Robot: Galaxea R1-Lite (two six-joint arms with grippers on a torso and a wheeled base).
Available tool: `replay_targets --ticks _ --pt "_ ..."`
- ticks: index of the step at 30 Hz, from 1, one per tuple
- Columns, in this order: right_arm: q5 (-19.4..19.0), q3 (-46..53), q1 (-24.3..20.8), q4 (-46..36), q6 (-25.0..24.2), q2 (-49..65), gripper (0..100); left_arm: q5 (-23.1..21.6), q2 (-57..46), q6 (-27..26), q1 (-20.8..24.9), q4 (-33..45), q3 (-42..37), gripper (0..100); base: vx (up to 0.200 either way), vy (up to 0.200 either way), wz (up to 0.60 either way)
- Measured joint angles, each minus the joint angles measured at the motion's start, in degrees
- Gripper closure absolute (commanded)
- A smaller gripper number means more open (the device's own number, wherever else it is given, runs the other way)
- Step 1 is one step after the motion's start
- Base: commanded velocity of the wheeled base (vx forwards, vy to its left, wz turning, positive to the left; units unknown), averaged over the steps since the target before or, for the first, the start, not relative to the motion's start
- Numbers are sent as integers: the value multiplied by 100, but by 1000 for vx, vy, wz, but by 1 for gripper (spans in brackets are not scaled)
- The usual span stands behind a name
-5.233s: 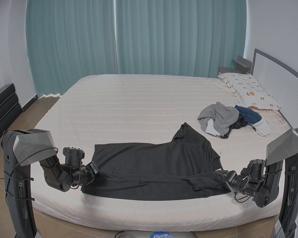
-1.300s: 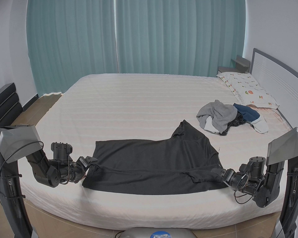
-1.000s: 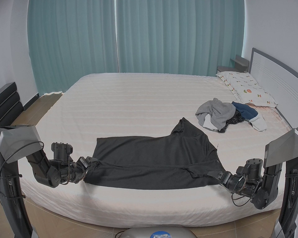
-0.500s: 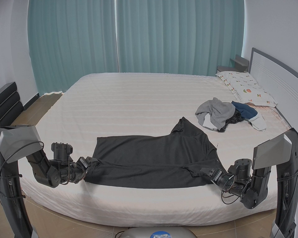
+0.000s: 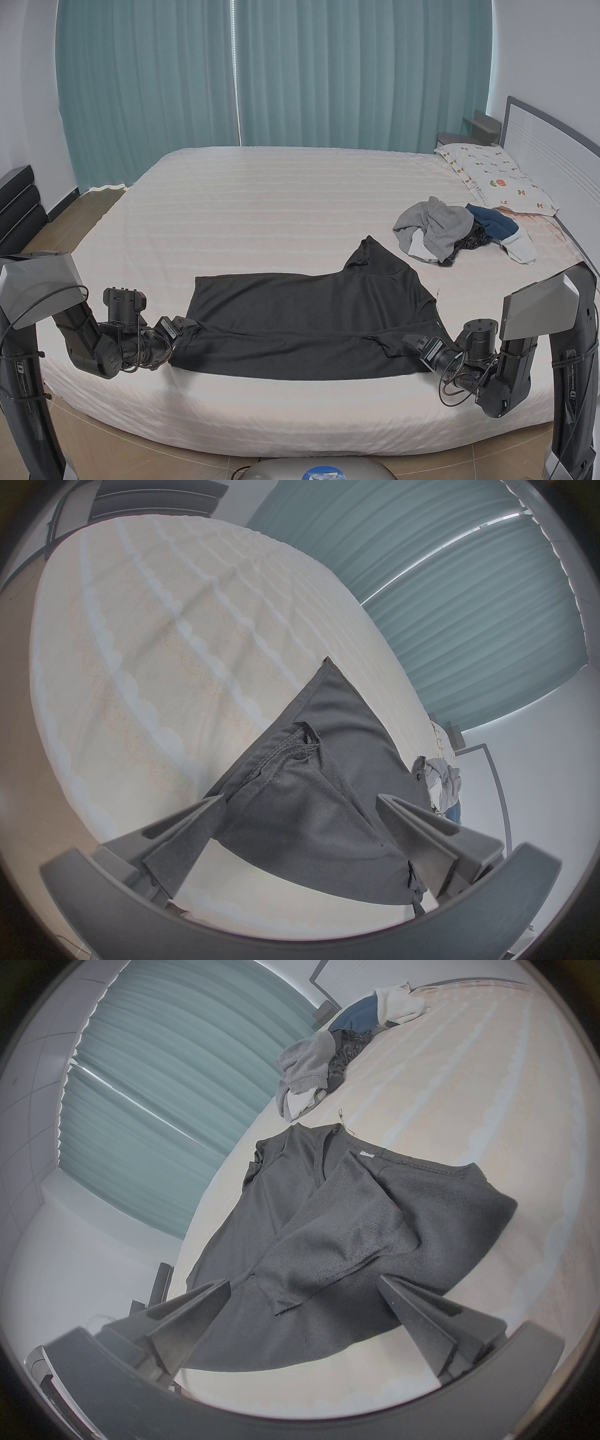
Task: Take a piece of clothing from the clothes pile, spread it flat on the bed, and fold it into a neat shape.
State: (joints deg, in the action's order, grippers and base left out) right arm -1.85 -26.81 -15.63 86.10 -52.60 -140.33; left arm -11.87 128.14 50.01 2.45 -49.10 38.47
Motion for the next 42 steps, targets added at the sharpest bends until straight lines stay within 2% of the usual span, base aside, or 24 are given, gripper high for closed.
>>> replay_targets --ticks 8,19,20,42 --pt "74 -169 6 -60 -66 -66 0 0 0 -2 2 -2 2 0 0 0 0" --pt "445 -535 0 -623 -71 -90 0 0 1 -2 2 0 2 0 0 0 0" --pt "472 -566 -2 -623 -68 -101 100 0 1 -2 2 0 2 0 0 0 0" --pt "502 -221 -118 -627 -250 383 100 2 4 -2 2 -2 2 0 0 0 0"
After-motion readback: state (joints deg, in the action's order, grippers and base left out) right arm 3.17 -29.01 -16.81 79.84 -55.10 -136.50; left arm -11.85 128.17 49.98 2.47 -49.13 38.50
